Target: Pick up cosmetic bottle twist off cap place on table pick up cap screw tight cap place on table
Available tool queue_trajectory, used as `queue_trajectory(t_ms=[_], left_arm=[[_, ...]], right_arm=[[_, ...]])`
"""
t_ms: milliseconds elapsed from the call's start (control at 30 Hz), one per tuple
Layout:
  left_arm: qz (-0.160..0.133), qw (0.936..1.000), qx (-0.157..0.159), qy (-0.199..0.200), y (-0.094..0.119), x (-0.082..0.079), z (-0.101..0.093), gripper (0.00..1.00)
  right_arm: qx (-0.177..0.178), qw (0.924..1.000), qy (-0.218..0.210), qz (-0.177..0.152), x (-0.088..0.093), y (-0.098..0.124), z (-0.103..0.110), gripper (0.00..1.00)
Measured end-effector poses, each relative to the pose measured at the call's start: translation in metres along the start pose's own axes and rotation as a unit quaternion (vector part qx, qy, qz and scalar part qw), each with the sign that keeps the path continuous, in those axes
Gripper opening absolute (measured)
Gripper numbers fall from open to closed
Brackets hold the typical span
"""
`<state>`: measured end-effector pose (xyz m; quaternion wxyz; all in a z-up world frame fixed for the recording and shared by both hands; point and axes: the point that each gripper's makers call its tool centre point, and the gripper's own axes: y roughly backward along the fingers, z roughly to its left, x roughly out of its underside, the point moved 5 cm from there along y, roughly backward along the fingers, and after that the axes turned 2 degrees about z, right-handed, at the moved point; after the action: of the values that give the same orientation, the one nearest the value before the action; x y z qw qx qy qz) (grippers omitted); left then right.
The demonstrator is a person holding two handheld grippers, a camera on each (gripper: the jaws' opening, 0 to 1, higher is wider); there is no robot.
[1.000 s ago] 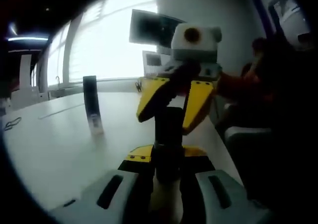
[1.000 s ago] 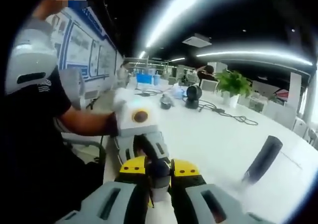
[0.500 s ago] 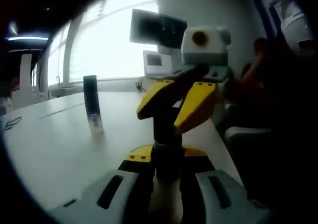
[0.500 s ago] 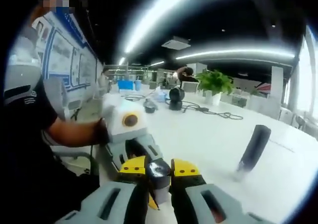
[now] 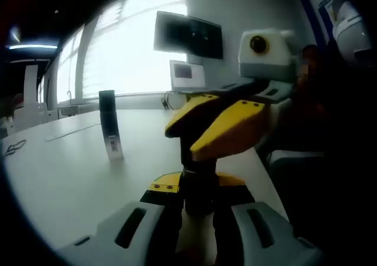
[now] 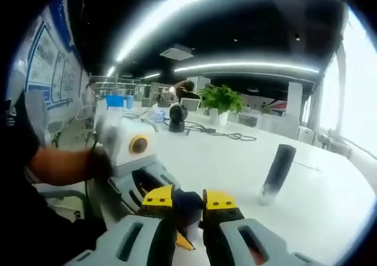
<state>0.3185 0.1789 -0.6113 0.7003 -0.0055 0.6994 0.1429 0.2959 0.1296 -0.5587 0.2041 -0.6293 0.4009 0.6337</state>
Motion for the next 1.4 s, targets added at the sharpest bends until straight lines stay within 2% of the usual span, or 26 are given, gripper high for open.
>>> queue_trajectory(t_ms=[233,467,567,700,867,967,1000,1133,1167,1300,1400], left_arm=[[0.000,1.0000,-0.001,0.003,0.000,0.000,0.001,0.09],[0.000,1.0000,-0.001,0.004,-0.001,0.000,0.001,0.09],[0.000,1.0000,-0.001,0.005,-0.001,0.000,0.001,0.10],[0.000,1.0000,-0.002,0.007,-0.001,0.000,0.001,0.10],[0.000,1.0000,0.000,0.008,-0.001,-0.001,0.001,0.10],[0.000,1.0000,0.000,0.009,-0.001,-0.001,0.001,0.10],[0.000,1.0000,0.000,0.009,-0.001,-0.001,0.001,0.10],[0.000,1.0000,0.000,0.009,-0.001,-0.001,0.001,0.10],[0.000,1.0000,0.001,0.010,-0.001,-0.001,0.001,0.10],[0.000,0.9999,0.001,0.010,-0.001,0.000,0.001,0.10],[0.000,0.9999,0.002,0.010,-0.001,0.000,0.001,0.10]], right_arm=[[0.076,0.9966,-0.028,-0.011,0.001,0.001,0.003,0.11],[0.119,0.9919,-0.037,-0.024,0.003,0.001,0.006,0.11],[0.123,0.9918,-0.028,-0.022,0.002,0.002,0.006,0.11],[0.104,0.9934,-0.034,-0.032,0.003,0.002,0.003,0.12],[0.070,0.9969,-0.012,-0.034,0.005,0.001,0.002,0.13],[0.048,0.9978,-0.013,-0.044,0.003,0.002,0.002,0.19],[0.045,0.9980,-0.007,-0.043,0.003,0.003,0.002,0.22],[0.032,0.9979,0.024,-0.051,-0.003,0.007,-0.002,0.21],[0.013,0.9977,0.040,-0.053,-0.005,0.007,-0.001,0.21],[-0.049,0.9961,0.045,-0.058,-0.010,0.010,-0.004,0.22],[-0.114,0.9907,0.049,-0.056,-0.012,0.012,-0.009,0.22]])
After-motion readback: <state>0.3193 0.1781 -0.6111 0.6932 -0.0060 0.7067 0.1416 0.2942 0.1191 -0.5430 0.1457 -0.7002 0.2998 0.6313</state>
